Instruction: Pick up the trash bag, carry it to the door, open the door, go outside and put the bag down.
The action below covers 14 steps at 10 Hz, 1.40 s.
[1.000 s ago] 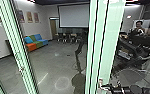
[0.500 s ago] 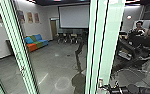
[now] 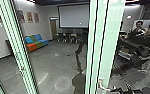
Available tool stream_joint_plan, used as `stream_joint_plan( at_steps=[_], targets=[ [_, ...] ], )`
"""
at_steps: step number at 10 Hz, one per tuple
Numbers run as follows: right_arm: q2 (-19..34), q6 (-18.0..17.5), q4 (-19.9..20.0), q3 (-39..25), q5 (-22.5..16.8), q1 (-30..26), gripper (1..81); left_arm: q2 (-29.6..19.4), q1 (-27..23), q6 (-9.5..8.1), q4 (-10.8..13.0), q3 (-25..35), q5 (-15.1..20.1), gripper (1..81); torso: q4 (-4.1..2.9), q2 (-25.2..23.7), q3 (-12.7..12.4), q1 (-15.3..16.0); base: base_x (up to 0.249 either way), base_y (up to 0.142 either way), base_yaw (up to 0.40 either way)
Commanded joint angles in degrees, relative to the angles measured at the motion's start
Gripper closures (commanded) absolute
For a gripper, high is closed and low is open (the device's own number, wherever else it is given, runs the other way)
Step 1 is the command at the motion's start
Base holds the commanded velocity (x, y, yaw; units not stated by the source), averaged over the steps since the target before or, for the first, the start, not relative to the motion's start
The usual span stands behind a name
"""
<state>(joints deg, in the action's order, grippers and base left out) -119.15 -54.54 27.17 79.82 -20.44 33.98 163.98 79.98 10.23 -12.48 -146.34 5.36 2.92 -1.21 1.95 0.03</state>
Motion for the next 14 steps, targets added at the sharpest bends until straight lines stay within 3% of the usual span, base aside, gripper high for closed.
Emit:
stream_joint_plan(
  at_steps=[1, 4, 8, 14],
  targets=[
    [2.66, -1.18, 0.16, -1.96, 3.3, -10.01, 1.0, -0.75, -3.73, 0.06, -0.44, 0.08, 3.25, 81.1, 0.0, 0.0, 0.0, 0.0, 0.0, 0.0, 0.0],
    [2.58, -1.7, 0.07, -2.85, 2.96, -11.51, 1.0, -0.75, -3.73, 0.06, -0.52, 0.08, 3.25, 81.1, 0.0, 0.02, 0.0, 0.05, 0.0, 0.0, 0.0],
    [-2.68, -5.21, -0.72, 1.79, 2.69, -10.46, 1.0, -1.01, -3.73, -0.03, -0.61, 0.08, 3.16, 81.1, 0.0, 0.02, 0.02, 0.07, 0.0, 0.0, 0.0],
    [-7.35, -6.72, -1.06, 8.58, 1.55, -7.38, 1.0, -1.1, -3.65, 0.05, -0.7, 0.08, 3.16, 81.1, 0.0, 0.04, 0.02, 0.09, 0.0, 0.0, 0.0]
  ],
)
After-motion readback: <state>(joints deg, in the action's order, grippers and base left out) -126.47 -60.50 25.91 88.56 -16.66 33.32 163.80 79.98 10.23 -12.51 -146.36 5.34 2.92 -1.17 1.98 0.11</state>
